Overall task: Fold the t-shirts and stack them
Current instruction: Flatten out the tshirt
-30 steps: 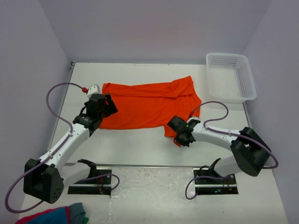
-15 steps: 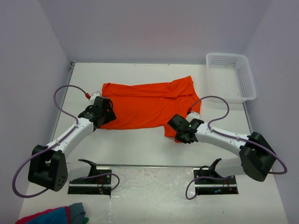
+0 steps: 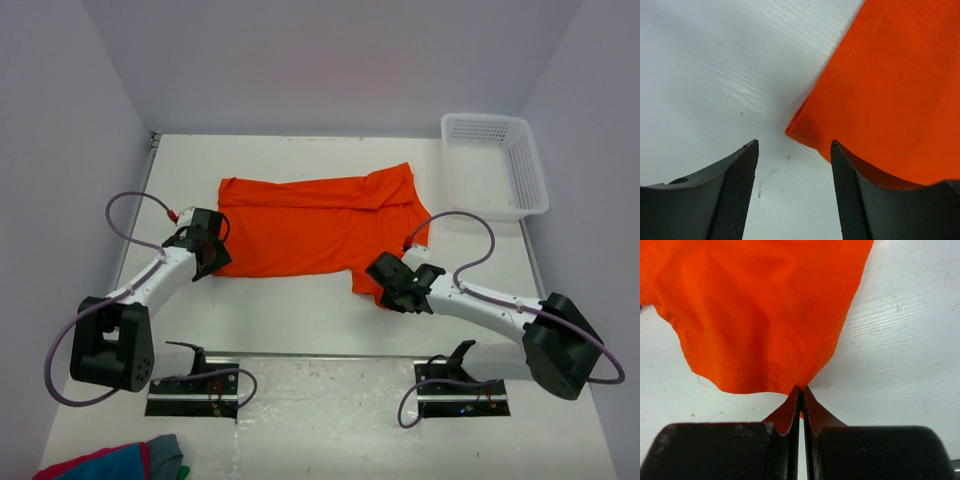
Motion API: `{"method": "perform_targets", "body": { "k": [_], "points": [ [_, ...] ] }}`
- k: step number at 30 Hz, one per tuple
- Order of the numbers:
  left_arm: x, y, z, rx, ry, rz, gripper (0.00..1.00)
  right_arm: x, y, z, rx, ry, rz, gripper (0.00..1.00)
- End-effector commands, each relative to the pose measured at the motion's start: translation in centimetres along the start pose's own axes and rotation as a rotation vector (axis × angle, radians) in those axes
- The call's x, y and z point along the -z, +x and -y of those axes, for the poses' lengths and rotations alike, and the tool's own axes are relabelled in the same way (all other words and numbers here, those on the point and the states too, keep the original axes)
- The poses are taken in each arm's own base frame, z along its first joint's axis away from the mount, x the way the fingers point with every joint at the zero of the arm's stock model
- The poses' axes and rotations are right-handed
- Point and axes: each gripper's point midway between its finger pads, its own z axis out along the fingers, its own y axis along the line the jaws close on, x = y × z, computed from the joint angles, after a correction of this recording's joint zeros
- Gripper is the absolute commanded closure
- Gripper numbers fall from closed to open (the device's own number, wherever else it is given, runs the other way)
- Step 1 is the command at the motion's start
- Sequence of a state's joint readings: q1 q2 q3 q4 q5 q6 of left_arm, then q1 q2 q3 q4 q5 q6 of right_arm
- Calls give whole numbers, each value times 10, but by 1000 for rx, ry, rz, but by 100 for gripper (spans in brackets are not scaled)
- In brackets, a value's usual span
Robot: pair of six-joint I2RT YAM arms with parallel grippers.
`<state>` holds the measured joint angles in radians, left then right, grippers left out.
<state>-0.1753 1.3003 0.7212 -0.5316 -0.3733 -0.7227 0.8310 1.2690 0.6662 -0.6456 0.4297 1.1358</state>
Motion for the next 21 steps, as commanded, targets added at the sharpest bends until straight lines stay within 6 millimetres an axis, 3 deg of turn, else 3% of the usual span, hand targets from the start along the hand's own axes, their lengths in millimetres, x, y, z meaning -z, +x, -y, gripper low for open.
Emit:
{"method": "perform_targets", "body": {
  "k": [1,12,21],
  "points": [
    [-9,3,-1,13,-10,-19,39,5,-8,-4,-13,-36,39,100],
    [-25,16,1,4,-13,-82,43,8,-8,-3,-26,-46,40,100],
    [-34,26,-5,17,-17,-112,58,8,-6,0,-34,-42,36,100]
  ]
}}
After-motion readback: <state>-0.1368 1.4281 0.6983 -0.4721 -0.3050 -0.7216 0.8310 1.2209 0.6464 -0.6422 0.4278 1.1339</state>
